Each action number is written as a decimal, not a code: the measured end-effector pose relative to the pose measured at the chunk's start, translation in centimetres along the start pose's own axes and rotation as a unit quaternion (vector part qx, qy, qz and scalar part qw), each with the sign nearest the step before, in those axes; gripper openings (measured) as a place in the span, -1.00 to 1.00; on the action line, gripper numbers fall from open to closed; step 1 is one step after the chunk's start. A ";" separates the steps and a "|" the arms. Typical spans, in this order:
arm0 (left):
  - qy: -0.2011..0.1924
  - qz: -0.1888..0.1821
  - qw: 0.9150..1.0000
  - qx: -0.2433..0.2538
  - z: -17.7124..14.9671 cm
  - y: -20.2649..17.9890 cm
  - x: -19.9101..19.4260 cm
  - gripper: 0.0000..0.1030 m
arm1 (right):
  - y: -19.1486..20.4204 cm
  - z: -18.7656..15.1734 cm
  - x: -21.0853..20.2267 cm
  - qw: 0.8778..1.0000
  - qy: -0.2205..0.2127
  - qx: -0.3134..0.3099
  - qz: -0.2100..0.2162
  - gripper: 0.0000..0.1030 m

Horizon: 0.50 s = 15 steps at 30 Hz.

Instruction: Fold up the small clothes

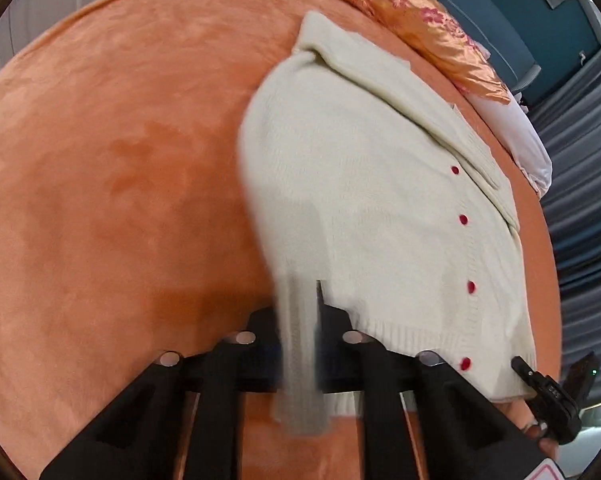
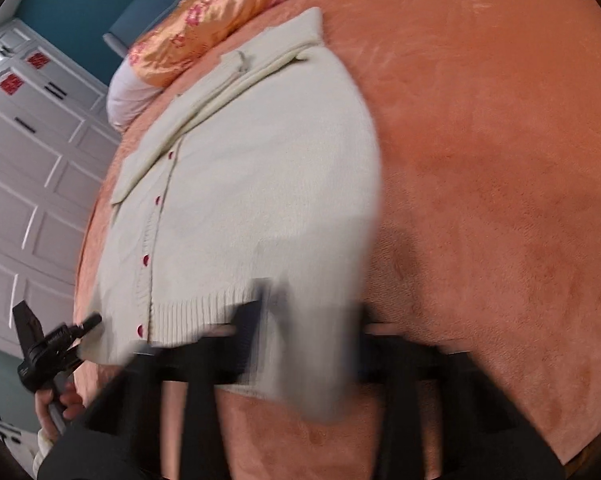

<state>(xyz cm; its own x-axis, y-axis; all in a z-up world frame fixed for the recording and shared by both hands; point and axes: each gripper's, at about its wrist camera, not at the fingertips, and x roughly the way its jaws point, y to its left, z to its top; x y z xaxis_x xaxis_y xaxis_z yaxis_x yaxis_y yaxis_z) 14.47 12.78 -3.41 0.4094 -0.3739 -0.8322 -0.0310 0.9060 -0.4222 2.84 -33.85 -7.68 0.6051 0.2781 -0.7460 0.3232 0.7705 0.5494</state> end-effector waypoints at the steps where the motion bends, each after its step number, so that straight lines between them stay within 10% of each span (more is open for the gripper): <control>1: -0.004 -0.004 1.000 0.002 -0.2 -0.2 -0.8 -0.85 | 0.2 0.0 -0.6 1.000 -0.007 -0.001 0.001 -0.77; 9: -0.024 -0.019 0.998 0.061 -3.4 -3.9 -7.4 -0.88 | 3.0 -1.7 -6.6 0.994 -0.036 -0.103 -0.029 -0.86; 15: 0.025 0.001 0.995 0.101 -10.5 -3.3 -10.0 -0.88 | -0.2 -6.9 -10.3 0.987 0.034 -0.145 -0.051 -0.86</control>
<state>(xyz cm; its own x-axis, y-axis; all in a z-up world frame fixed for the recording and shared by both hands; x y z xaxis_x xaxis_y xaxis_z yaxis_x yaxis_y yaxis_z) 0.92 11.44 2.55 0.3640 -0.3769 -0.8517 0.1540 0.9262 -0.3441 -8.51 -32.88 -2.70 0.5263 0.2214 -0.8210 0.1510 0.9258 0.3465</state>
